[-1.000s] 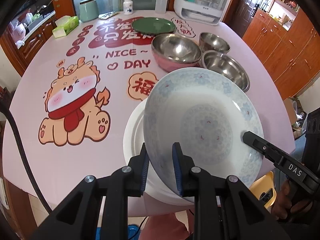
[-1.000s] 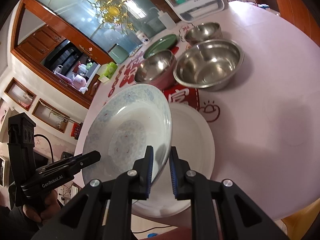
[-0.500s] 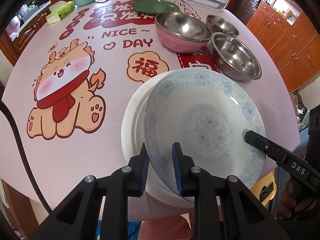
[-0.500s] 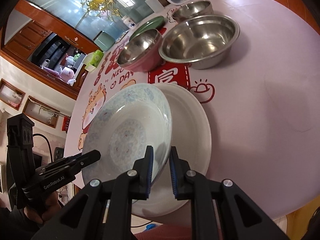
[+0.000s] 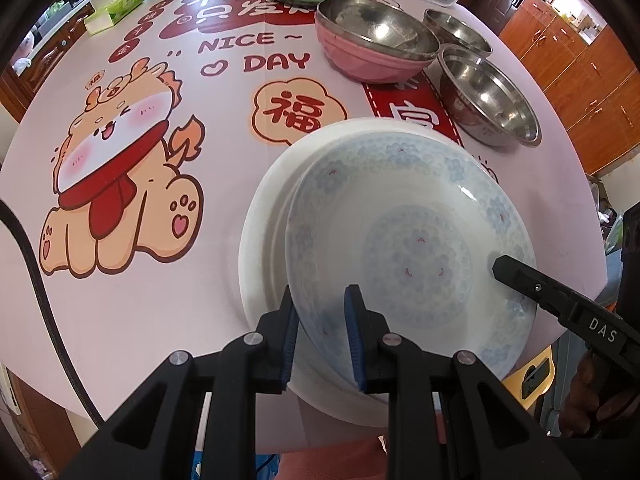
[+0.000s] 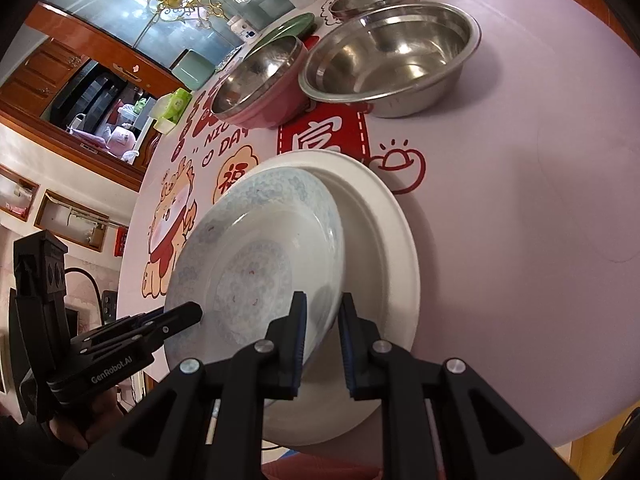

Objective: Organize plates and bowls

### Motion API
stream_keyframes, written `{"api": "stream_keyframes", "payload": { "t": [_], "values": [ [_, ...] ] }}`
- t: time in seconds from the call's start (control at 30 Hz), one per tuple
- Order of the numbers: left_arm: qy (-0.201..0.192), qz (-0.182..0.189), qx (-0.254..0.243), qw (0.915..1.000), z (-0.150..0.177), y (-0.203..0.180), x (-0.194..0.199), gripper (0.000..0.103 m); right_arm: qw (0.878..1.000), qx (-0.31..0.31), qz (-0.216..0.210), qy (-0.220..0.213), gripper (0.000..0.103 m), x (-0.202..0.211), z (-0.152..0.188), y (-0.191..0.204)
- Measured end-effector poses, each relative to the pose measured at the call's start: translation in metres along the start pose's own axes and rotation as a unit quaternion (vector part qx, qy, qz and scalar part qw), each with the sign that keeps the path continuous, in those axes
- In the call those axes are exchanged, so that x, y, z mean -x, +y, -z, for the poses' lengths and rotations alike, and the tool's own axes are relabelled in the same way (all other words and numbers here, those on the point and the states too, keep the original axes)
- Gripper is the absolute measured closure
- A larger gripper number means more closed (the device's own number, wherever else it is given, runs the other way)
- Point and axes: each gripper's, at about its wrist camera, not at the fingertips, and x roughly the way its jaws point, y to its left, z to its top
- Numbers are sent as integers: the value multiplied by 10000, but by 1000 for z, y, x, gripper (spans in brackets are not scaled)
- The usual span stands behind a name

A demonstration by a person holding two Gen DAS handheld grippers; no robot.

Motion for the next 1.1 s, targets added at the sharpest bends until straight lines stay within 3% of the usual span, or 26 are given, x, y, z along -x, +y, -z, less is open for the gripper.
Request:
{"api": "stream_keyframes", "payload": {
  "t": [0.4, 0.77, 1.1],
  "values": [
    [117, -179, -1, 9998, 0, -3, -9, 82, 9999, -13, 138, 89, 88, -7, -1, -4],
    [-44, -254, 67, 9996, 3, 3, -2, 81, 9993, 57, 369, 66, 87, 0, 1, -3],
    [-502, -319, 172, 9981, 8, 8, 23, 68, 9991, 127, 349, -214, 70, 22, 10, -1]
  ]
}}
